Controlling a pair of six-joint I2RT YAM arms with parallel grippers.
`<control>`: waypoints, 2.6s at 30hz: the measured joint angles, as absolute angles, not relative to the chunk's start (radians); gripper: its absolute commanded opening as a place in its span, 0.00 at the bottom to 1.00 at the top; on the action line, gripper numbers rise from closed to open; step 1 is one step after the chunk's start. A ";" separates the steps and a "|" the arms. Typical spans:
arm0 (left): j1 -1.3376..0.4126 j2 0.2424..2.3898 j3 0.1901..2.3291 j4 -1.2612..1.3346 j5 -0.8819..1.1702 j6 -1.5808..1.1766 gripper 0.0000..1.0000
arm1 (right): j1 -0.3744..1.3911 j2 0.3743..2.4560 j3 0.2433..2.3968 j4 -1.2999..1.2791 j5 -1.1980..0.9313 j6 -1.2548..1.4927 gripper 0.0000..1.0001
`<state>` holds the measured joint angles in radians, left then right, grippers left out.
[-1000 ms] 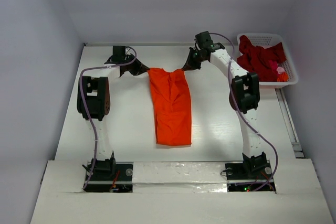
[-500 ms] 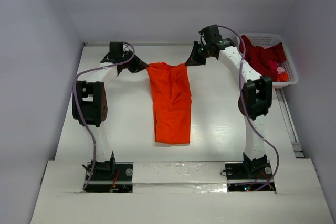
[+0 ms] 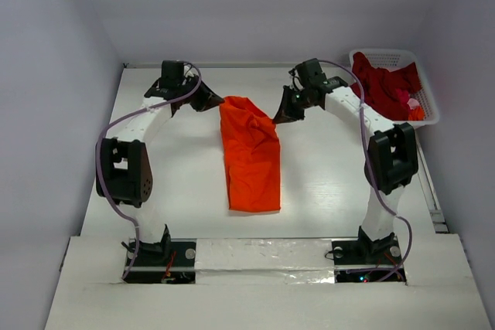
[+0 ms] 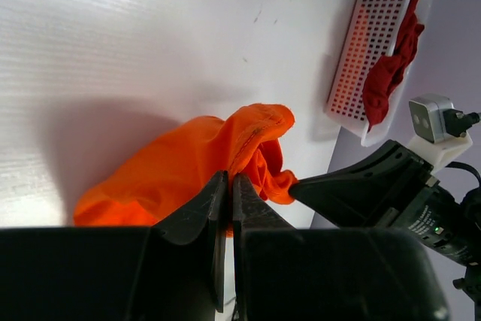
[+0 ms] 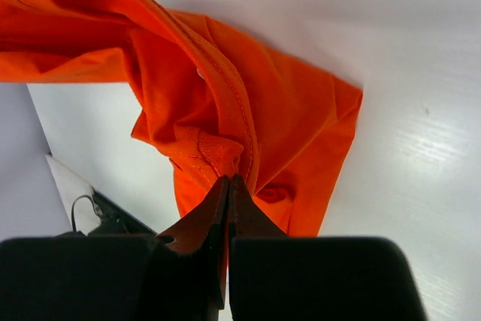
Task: Fold and stack the t-shirts
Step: Fold the long partially folded tshirt into a neat square
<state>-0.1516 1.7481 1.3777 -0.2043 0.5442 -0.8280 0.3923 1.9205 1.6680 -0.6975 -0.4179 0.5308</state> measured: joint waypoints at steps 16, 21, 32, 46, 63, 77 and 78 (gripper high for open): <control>-0.176 1.561 1.243 -0.365 0.484 -0.791 0.00 | 0.401 1.679 1.462 -0.672 -0.434 0.534 0.00; -0.176 1.515 1.237 -0.407 0.485 -0.785 0.00 | 0.401 1.636 1.392 -0.673 -0.437 0.513 0.00; -0.196 1.425 1.195 -0.448 0.486 -0.780 0.00 | 0.403 1.534 1.278 -0.682 -0.438 0.487 0.00; -0.221 1.365 1.061 -0.453 0.483 -0.779 0.00 | 0.429 1.460 1.219 -0.682 -0.439 0.487 0.00; -0.226 1.162 0.957 -0.475 0.483 -0.792 0.00 | 0.454 1.289 1.035 -0.672 -0.435 0.505 0.00; -0.229 0.978 0.776 -0.523 0.481 -0.798 0.00 | 0.517 1.177 0.867 -0.623 -0.422 0.551 0.00; -0.229 0.966 0.767 -0.528 0.481 -0.800 0.00 | 0.522 1.169 0.848 -0.618 -0.421 0.555 0.00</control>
<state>-0.2295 0.9665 0.7666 -0.5278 0.4808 -0.7998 0.5217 1.1687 0.8482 -0.6178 -0.4213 0.5552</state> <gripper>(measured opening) 0.014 0.012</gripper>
